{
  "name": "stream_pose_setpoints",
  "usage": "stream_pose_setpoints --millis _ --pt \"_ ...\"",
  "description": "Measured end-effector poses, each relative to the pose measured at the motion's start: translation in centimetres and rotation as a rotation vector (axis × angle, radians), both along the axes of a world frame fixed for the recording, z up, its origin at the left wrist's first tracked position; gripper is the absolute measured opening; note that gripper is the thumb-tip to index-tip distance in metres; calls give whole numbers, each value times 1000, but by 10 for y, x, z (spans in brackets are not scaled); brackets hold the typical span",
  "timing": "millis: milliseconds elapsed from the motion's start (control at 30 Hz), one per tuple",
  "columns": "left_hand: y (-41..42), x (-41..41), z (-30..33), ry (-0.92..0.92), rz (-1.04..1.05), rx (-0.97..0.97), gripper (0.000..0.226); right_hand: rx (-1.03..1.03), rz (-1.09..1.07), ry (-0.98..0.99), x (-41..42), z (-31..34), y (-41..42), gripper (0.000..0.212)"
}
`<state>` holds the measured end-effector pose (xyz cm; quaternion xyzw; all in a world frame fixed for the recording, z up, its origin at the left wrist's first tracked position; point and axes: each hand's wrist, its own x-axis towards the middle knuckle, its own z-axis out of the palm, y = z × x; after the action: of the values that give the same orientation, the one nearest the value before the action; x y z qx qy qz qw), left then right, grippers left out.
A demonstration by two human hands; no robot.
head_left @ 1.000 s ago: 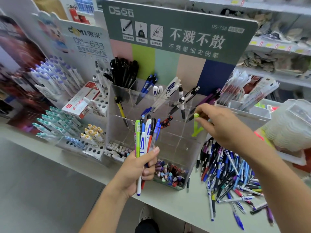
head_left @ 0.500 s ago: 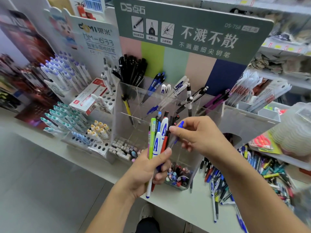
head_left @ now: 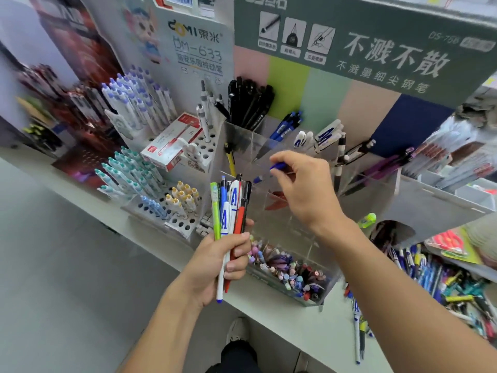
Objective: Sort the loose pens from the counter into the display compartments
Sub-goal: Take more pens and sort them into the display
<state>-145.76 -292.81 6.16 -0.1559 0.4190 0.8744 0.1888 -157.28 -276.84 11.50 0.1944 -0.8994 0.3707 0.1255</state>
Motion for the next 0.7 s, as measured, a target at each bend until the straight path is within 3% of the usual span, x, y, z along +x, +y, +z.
stream_pose_setpoints --millis 200,300,367,433,467,567,700 --pt "-3 0 6 54 -114 8 31 257 38 23 0 -1 -7 31" --pt "-1 -2 9 72 -146 17 28 126 -7 40 16 6 4 20" --pt "2 -4 11 76 -164 11 26 -170 -25 -288 29 14 13 16" --pt "6 -6 16 84 -222 -31 23 -396 27 -660 40 15 18 39" --pt "10 -7 18 89 -254 -66 21 -416 17 -694 44 12 20 49" --pt "25 -11 24 103 -291 -260 15 -274 -150 -462 53 8 27 59" --pt "44 -13 27 156 -286 -393 17 -396 -106 -393 66 14 35 58"
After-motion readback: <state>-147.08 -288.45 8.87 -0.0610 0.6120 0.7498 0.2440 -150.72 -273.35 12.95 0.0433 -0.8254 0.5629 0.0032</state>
